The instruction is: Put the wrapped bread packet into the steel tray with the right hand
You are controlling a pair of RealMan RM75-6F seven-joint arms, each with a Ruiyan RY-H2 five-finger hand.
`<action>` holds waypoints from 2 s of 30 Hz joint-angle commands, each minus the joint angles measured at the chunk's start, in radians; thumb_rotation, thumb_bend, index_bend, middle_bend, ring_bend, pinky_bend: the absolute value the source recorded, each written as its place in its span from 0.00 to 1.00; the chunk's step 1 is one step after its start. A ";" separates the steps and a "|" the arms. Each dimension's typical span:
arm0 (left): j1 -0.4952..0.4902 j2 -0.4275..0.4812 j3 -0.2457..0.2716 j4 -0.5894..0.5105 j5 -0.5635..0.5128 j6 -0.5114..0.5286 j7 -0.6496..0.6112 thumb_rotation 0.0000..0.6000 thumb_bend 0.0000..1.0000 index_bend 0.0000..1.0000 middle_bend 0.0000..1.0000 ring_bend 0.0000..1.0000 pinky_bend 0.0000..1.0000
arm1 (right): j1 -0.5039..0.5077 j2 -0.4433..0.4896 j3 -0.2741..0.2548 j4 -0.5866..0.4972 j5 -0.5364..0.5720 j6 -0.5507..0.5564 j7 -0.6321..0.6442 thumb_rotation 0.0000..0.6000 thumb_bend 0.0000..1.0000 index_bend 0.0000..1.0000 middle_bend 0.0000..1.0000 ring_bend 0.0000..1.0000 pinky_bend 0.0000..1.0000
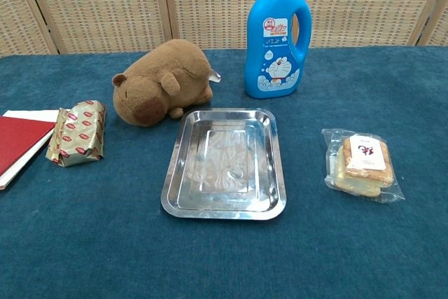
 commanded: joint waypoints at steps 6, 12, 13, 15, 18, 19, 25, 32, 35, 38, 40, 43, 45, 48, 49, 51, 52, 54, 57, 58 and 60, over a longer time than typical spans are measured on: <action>0.001 -0.009 -0.006 -0.003 -0.009 -0.012 0.023 1.00 0.00 0.00 0.00 0.00 0.00 | 0.038 0.002 -0.014 -0.008 -0.028 -0.065 -0.009 1.00 0.00 0.00 0.00 0.00 0.00; -0.011 -0.025 -0.017 -0.005 -0.025 -0.033 0.062 1.00 0.00 0.00 0.00 0.00 0.00 | 0.250 0.008 -0.016 0.039 -0.124 -0.346 0.077 1.00 0.00 0.00 0.00 0.00 0.00; -0.014 -0.029 -0.020 -0.004 -0.031 -0.040 0.074 1.00 0.00 0.00 0.00 0.00 0.00 | 0.302 0.008 -0.019 0.056 -0.146 -0.411 0.129 1.00 0.00 0.00 0.00 0.00 0.00; -0.022 -0.037 -0.027 -0.002 -0.049 -0.055 0.092 1.00 0.00 0.00 0.00 0.00 0.00 | 0.392 -0.006 -0.024 0.107 -0.191 -0.509 0.187 1.00 0.00 0.00 0.00 0.00 0.00; -0.031 -0.047 -0.036 -0.001 -0.074 -0.074 0.115 1.00 0.00 0.00 0.00 0.00 0.00 | 0.470 -0.050 -0.031 0.188 -0.251 -0.562 0.185 1.00 0.00 0.00 0.00 0.00 0.00; -0.034 -0.050 -0.039 0.001 -0.082 -0.082 0.123 1.00 0.00 0.00 0.00 0.00 0.00 | 0.491 -0.070 -0.035 0.213 -0.272 -0.570 0.180 1.00 0.00 0.00 0.00 0.00 0.00; -0.053 -0.068 -0.052 0.004 -0.128 -0.121 0.166 1.00 0.00 0.00 0.00 0.00 0.00 | 0.586 -0.184 -0.058 0.376 -0.345 -0.579 0.200 1.00 0.00 0.01 0.00 0.00 0.00; -0.066 -0.083 -0.060 0.012 -0.159 -0.149 0.193 1.00 0.00 0.00 0.00 0.00 0.00 | 0.646 -0.261 -0.113 0.542 -0.411 -0.536 0.240 1.00 0.00 0.24 0.09 0.00 0.00; -0.070 -0.086 -0.062 0.014 -0.169 -0.158 0.200 1.00 0.00 0.00 0.00 0.00 0.00 | 0.660 -0.291 -0.142 0.607 -0.432 -0.513 0.253 1.00 0.00 0.35 0.23 0.05 0.08; -0.072 -0.090 -0.063 0.016 -0.174 -0.162 0.206 1.00 0.00 0.00 0.00 0.00 0.00 | 0.669 -0.315 -0.157 0.657 -0.444 -0.483 0.261 1.00 0.02 0.50 0.40 0.21 0.27; -0.074 -0.091 -0.063 0.016 -0.177 -0.166 0.209 1.00 0.00 0.00 0.00 0.00 0.00 | 0.672 -0.327 -0.163 0.681 -0.449 -0.452 0.274 1.00 0.09 0.56 0.48 0.30 0.36; -0.076 -0.093 -0.063 0.016 -0.179 -0.170 0.211 1.00 0.00 0.00 0.00 0.00 0.00 | 0.676 -0.332 -0.169 0.698 -0.451 -0.412 0.297 1.00 0.19 0.58 0.52 0.34 0.42; -0.077 -0.093 -0.063 0.016 -0.181 -0.174 0.211 1.00 0.00 0.00 0.00 0.00 0.00 | 0.683 -0.328 -0.171 0.699 -0.456 -0.389 0.303 1.00 0.24 0.59 0.53 0.35 0.43; -0.079 -0.094 -0.064 0.018 -0.186 -0.179 0.212 1.00 0.00 0.00 0.00 0.00 0.00 | 0.701 -0.312 -0.170 0.684 -0.470 -0.357 0.292 1.00 0.26 0.59 0.53 0.35 0.43; -0.080 -0.094 -0.065 0.018 -0.189 -0.181 0.212 1.00 0.00 0.00 0.00 0.00 0.00 | 0.711 -0.302 -0.166 0.672 -0.477 -0.344 0.281 1.00 0.26 0.59 0.53 0.35 0.43; -0.084 -0.096 -0.068 0.020 -0.199 -0.189 0.215 1.00 0.00 0.00 0.00 0.00 0.00 | 0.769 -0.268 -0.128 0.601 -0.501 -0.321 0.245 1.00 0.26 0.59 0.53 0.35 0.43; -0.086 -0.097 -0.069 0.020 -0.203 -0.192 0.217 1.00 0.00 0.00 0.00 0.00 0.00 | 0.792 -0.248 -0.118 0.561 -0.500 -0.344 0.234 1.00 0.26 0.59 0.53 0.35 0.43; -0.089 -0.098 -0.071 0.021 -0.209 -0.197 0.220 1.00 0.00 0.00 0.00 0.00 0.00 | 0.841 -0.221 -0.094 0.486 -0.496 -0.398 0.196 1.00 0.26 0.59 0.53 0.35 0.43; -0.096 -0.102 -0.074 0.027 -0.217 -0.207 0.229 1.00 0.00 0.00 0.00 0.00 0.00 | 0.949 -0.225 -0.034 0.391 -0.473 -0.546 0.127 1.00 0.26 0.59 0.53 0.35 0.43; -0.098 -0.103 -0.075 0.028 -0.220 -0.209 0.230 1.00 0.00 0.00 0.00 0.00 0.00 | 0.969 -0.230 -0.023 0.376 -0.460 -0.582 0.114 1.00 0.26 0.59 0.53 0.35 0.43; -0.100 -0.105 -0.078 0.032 -0.227 -0.213 0.231 1.00 0.00 0.00 0.00 0.00 0.00 | 1.025 -0.268 0.004 0.365 -0.435 -0.670 0.085 1.00 0.26 0.59 0.53 0.35 0.43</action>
